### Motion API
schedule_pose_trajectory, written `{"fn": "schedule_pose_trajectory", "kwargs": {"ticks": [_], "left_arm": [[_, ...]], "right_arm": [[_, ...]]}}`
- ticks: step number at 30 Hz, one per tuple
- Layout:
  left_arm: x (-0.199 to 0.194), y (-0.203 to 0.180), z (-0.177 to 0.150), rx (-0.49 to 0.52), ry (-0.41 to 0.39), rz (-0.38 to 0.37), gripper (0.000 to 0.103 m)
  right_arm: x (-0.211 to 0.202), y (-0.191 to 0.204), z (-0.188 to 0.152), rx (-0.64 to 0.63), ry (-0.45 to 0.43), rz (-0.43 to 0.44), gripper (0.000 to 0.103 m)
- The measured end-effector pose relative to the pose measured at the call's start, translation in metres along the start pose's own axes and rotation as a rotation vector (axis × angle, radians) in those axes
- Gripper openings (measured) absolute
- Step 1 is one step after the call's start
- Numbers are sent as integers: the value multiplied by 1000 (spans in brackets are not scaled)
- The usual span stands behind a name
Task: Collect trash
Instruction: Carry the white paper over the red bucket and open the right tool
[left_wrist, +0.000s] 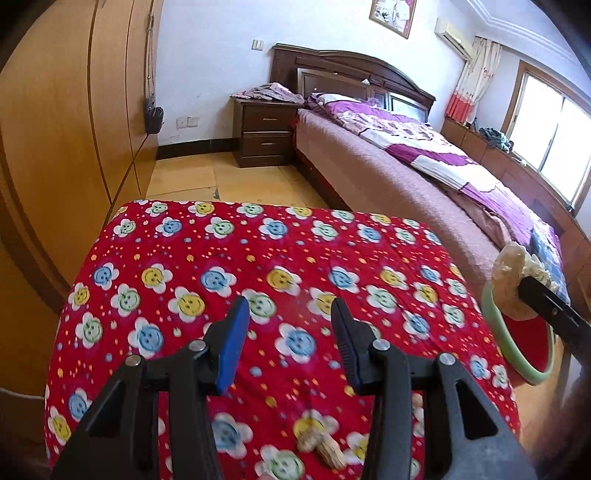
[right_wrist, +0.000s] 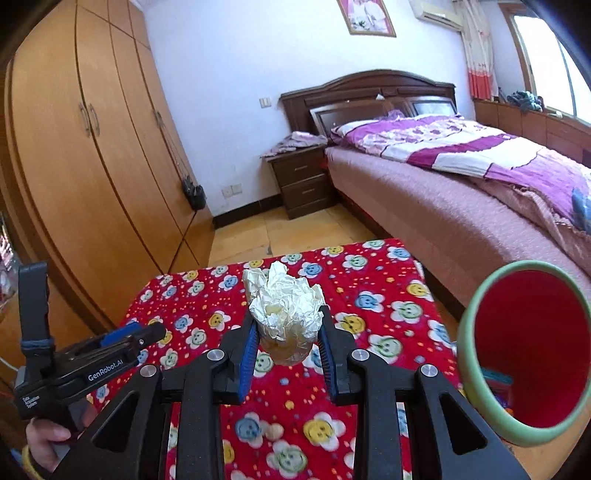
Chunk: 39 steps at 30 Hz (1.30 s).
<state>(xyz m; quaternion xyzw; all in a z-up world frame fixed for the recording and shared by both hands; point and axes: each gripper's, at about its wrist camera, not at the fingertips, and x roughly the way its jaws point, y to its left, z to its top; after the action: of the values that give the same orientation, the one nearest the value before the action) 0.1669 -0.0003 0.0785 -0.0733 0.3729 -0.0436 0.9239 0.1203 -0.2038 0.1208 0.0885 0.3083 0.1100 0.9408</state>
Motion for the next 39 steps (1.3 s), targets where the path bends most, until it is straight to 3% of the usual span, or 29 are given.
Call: {"fn": "schedule_pose_trajectory", "kwargs": {"ticks": [10, 20, 30, 39], "left_arm": [[-30, -24, -20, 6, -14, -52, 46], [-28, -53, -42, 28, 8, -76, 46], [-13, -71, -65, 60, 39, -76, 46], [-11, -78, -74, 89, 35, -67, 46]], "right_arm": [[-52, -25, -16, 7, -41, -58, 31], [-81, -78, -38, 70, -54, -163, 31], [-66, -138, -56, 172, -17, -302, 31], [-44, -173, -69, 250, 41, -328, 36]]}}
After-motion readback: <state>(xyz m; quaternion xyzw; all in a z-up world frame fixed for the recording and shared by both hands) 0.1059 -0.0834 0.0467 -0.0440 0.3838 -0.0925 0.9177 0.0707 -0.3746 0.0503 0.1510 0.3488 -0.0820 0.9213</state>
